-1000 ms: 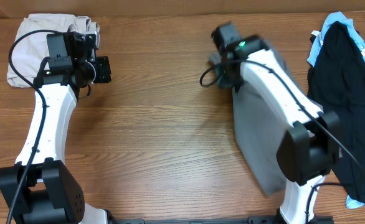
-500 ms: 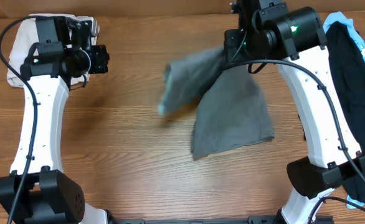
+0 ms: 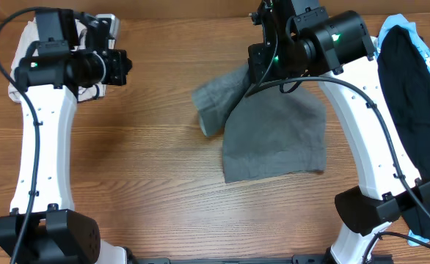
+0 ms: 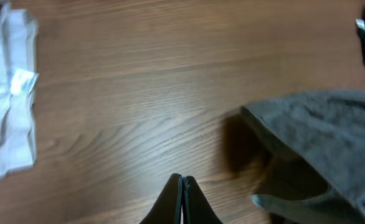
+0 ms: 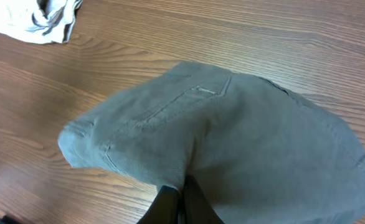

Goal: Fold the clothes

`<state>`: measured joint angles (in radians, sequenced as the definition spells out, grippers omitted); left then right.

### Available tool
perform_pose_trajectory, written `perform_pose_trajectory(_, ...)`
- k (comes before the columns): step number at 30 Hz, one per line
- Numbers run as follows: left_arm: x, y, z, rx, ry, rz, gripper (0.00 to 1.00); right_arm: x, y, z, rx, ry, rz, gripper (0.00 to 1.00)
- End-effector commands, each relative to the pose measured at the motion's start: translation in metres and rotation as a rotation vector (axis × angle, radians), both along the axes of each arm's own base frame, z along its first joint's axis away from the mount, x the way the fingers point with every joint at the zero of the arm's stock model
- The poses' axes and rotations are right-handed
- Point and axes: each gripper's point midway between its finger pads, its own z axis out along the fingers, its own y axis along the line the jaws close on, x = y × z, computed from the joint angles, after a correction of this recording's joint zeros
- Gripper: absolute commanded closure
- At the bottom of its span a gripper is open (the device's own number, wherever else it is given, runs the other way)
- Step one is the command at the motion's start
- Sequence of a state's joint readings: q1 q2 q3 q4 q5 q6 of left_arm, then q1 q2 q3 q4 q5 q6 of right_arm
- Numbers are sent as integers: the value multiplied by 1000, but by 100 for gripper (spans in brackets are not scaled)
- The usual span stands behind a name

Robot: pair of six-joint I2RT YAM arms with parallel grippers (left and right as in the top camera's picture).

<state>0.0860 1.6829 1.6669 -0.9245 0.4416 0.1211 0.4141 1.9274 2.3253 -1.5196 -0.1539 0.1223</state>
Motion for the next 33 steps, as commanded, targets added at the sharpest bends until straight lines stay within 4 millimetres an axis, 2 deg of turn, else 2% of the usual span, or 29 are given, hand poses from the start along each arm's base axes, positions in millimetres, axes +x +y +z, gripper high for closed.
perform_pose_trajectory(1,-10,-28,-22,30,-13,-177,93,-2,7,9,36,-20,45,96)
perform_pose_trajectory(3,-9,-38,-40,38,-11,-214,86,-4,10,10,41,-23,72,96)
perform_pose_trajectory(7,-7,-57,-73,4,8,-284,66,-7,12,10,48,-14,90,96)
perform_pose_trajectory(13,-14,-97,-103,-209,16,-512,37,-7,11,9,44,-14,96,96)
perform_pose_trajectory(17,-21,-106,-135,-300,93,-564,32,-8,11,9,42,-11,95,96)
perform_pose_trajectory(19,-29,-108,-149,-320,131,-592,31,-8,10,8,41,-8,94,96)
perform_pose_trajectory(21,-38,-108,-162,-318,165,-625,27,-8,9,8,40,-5,92,96)
perform_pose_trajectory(24,-45,-107,-171,-312,184,-655,19,-9,8,7,38,-1,89,96)
perform_pose_trajectory(29,-34,-109,-172,-299,131,-663,2,-9,8,7,39,0,89,96)
perform_pose_trajectory(33,-20,-113,-173,-281,82,-654,0,-9,8,7,39,1,89,96)
